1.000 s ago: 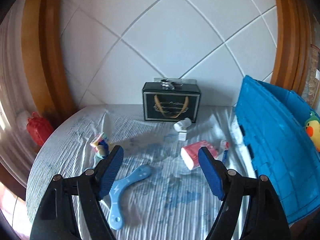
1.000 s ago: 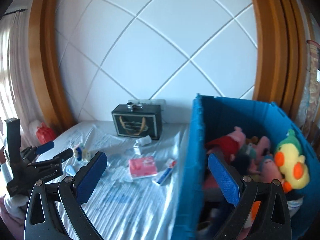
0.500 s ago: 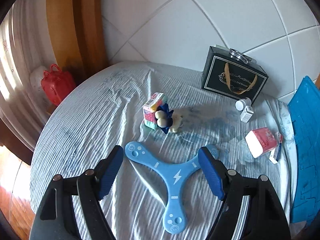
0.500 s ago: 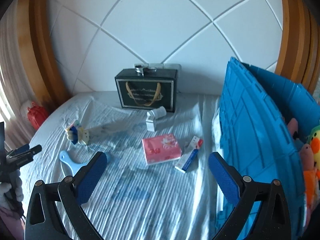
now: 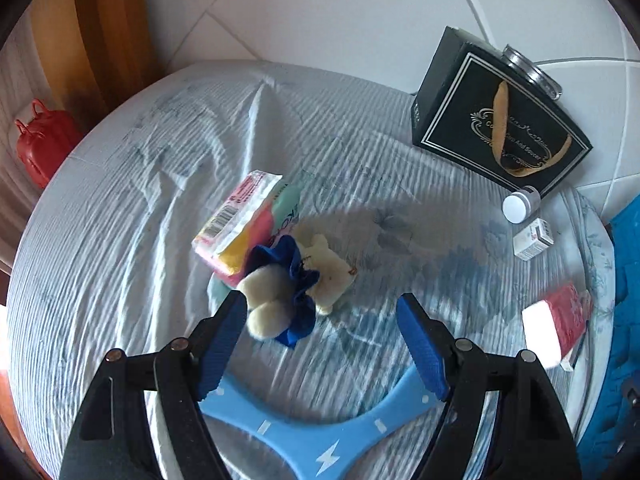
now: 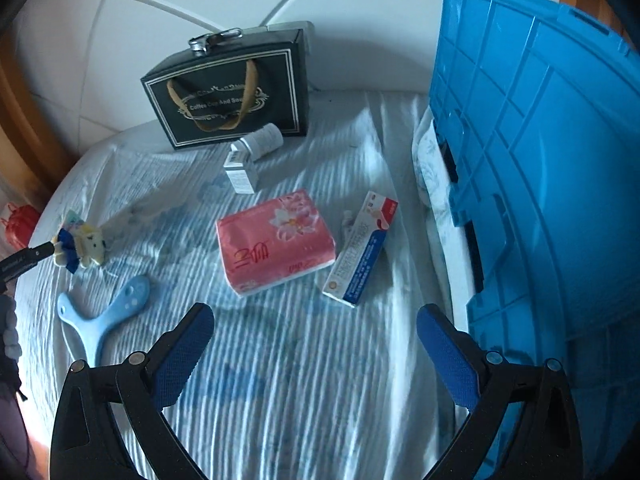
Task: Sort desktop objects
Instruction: 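Move both tools back over the bed toward the small bear and tissues, then grasp the white bear in blue dress with left tool while right tool grasps the pink tissue pack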
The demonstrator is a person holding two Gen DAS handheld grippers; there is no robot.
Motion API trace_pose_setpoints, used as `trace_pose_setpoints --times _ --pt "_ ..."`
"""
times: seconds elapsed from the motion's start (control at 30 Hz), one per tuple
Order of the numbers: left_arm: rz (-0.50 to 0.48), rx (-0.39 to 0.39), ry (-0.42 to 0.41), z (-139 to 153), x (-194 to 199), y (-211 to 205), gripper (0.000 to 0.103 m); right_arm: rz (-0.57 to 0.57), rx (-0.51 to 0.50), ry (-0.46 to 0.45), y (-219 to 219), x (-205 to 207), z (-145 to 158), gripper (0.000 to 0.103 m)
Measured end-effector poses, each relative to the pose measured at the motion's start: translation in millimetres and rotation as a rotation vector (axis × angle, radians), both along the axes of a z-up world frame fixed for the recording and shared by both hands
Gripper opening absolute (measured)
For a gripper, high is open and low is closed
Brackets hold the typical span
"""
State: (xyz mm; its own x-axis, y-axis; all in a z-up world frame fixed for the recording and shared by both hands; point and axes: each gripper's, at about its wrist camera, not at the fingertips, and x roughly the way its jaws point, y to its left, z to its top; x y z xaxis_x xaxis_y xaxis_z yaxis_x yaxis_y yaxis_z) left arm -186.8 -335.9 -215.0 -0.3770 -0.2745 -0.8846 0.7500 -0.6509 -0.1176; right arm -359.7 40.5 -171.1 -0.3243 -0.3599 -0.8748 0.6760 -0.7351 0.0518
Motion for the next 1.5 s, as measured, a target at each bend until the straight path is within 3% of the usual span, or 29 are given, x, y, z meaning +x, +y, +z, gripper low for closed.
trace_pose_setpoints --times 0.13,0.3,0.43,0.5,0.67,0.83,0.97,1.03,1.1,1.17,1.23,1.33,1.4,1.5 --pt "0.049 -0.057 -0.072 -20 -21 -20 0.077 -0.012 0.035 -0.031 -10 -16 -21 0.103" --pt "0.071 0.083 -0.103 -53 -3 -29 0.077 -0.007 0.064 -0.065 -23 -30 -44 0.103" --pt "0.034 0.133 -0.151 -69 22 -15 0.077 0.001 0.067 -0.088 -28 -33 -55 0.103" --pt "-0.003 0.093 -0.150 -61 29 -7 0.077 0.011 0.069 -0.091 -29 -33 -58 0.103" --pt "-0.134 -0.099 -0.136 -25 20 6 0.077 0.010 0.074 -0.091 -32 -34 -59 0.103" --pt "-0.300 -0.146 -0.243 -44 -18 -9 0.077 0.007 0.080 -0.107 -37 -34 -61 0.103" --pt "-0.367 -0.098 -0.283 -70 -39 -21 0.077 0.012 0.142 -0.105 -46 -34 -70 0.103" --pt "-0.348 -0.041 -0.251 -78 -42 -27 0.075 0.020 0.180 -0.090 -55 -37 -76 0.103" --pt "-0.287 0.019 -0.183 -78 -39 -33 0.064 0.047 0.198 -0.075 -68 -40 -82 0.102" --pt "-0.229 0.007 -0.171 -75 -34 -35 0.053 0.079 0.186 -0.040 -86 -44 -82 0.079" --pt "-0.169 0.027 -0.154 -73 -27 -35 0.050 0.108 0.129 -0.049 -104 -48 -78 0.063" --pt "-0.118 0.066 -0.134 -71 -16 -30 0.046 0.149 0.023 -0.171 -129 -54 -76 0.061" --pt "-0.103 0.086 -0.115 -69 -6 -27 0.042 0.135 0.031 -0.135 -134 -51 -70 0.060" --pt "-0.104 0.053 -0.100 -57 9 -16 0.042 0.104 0.105 -0.054 -124 -43 -65 0.058"
